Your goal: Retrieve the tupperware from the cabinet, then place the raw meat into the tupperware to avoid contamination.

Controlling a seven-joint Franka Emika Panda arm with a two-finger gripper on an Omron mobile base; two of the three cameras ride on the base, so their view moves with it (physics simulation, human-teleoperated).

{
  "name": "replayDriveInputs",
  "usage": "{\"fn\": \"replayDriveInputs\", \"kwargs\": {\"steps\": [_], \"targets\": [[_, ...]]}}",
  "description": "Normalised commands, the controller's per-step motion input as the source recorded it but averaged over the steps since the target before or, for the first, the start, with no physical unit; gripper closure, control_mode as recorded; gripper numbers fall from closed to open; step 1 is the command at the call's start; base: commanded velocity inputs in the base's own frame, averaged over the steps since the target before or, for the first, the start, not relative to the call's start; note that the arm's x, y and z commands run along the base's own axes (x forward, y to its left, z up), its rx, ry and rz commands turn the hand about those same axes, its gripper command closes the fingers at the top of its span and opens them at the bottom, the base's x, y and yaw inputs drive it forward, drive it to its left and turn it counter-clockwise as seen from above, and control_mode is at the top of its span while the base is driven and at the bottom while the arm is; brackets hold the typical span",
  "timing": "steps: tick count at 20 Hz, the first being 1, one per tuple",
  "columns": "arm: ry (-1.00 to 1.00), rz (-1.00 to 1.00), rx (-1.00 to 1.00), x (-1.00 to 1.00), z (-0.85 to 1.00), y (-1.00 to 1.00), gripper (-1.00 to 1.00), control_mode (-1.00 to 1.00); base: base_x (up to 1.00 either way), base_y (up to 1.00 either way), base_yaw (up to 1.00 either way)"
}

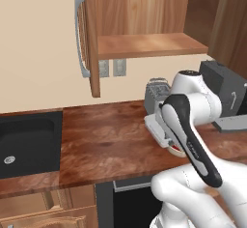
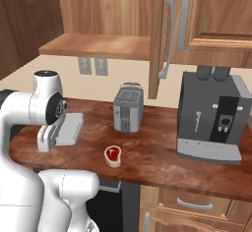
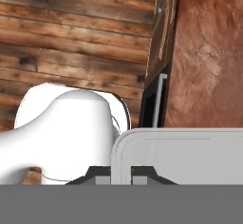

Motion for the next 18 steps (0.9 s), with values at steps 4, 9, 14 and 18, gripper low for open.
{"fn": "replayDriveInputs", "kwargs": {"steps": [4, 9, 14, 18], "targets": [[0.00, -0.03, 0.00, 0.16, -0.17, 0.00, 1.00, -1.00, 0.00, 0.00, 0.00], [0.00, -0.02, 0.00, 0.19, -0.17, 0.00, 1.00, -1.00, 0.00, 0.00, 0.00], [0.00, -0.01, 0.00, 0.24, -0.22, 0.00, 1.00, -1.00, 0.00, 0.00, 0.00], [0.01, -0.01, 0.00, 0.28, -0.24, 0.00, 1.00, -1.00, 0.00, 0.00, 0.00]]}}
